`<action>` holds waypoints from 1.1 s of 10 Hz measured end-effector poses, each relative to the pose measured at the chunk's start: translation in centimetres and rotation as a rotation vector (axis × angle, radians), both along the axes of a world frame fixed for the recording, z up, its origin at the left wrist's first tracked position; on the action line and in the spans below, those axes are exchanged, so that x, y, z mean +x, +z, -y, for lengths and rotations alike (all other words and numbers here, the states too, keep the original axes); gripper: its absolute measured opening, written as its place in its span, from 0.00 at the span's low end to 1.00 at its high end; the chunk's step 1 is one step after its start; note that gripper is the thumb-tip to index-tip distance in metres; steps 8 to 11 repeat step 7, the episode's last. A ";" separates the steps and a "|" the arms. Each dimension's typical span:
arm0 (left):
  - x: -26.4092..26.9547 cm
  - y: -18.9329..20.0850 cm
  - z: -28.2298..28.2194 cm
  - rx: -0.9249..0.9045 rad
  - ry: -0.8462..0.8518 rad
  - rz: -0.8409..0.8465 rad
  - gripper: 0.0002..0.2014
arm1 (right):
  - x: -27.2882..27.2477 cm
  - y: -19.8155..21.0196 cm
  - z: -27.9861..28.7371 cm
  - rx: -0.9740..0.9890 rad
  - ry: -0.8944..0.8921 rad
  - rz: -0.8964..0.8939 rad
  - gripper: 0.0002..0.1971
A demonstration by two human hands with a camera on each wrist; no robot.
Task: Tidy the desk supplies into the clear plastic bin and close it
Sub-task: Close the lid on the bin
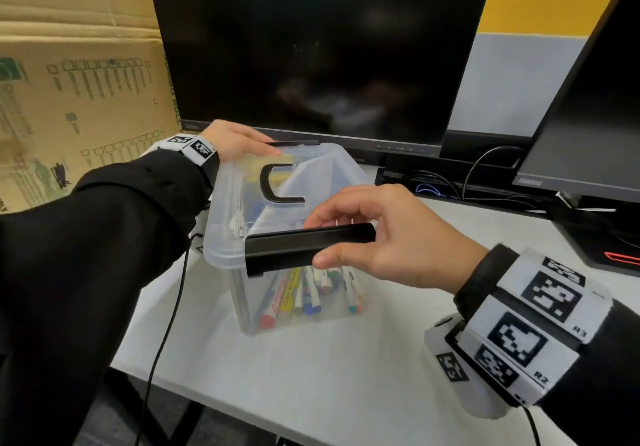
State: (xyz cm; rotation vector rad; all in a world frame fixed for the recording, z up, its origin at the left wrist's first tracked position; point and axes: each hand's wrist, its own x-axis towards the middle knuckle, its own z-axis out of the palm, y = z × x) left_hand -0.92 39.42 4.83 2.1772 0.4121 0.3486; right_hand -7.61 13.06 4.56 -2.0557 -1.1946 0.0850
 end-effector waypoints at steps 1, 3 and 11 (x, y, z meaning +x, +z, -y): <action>-0.1 0.1 0.2 0.034 -0.010 0.069 0.17 | 0.0 0.0 0.0 0.010 -0.014 0.016 0.11; -0.1 -0.4 0.2 0.111 -0.029 0.106 0.16 | -0.2 -0.4 0.0 0.063 -0.026 0.004 0.10; -3.6 2.3 0.8 0.301 0.055 0.612 0.09 | -3.9 -0.3 3.5 0.288 0.044 0.302 0.06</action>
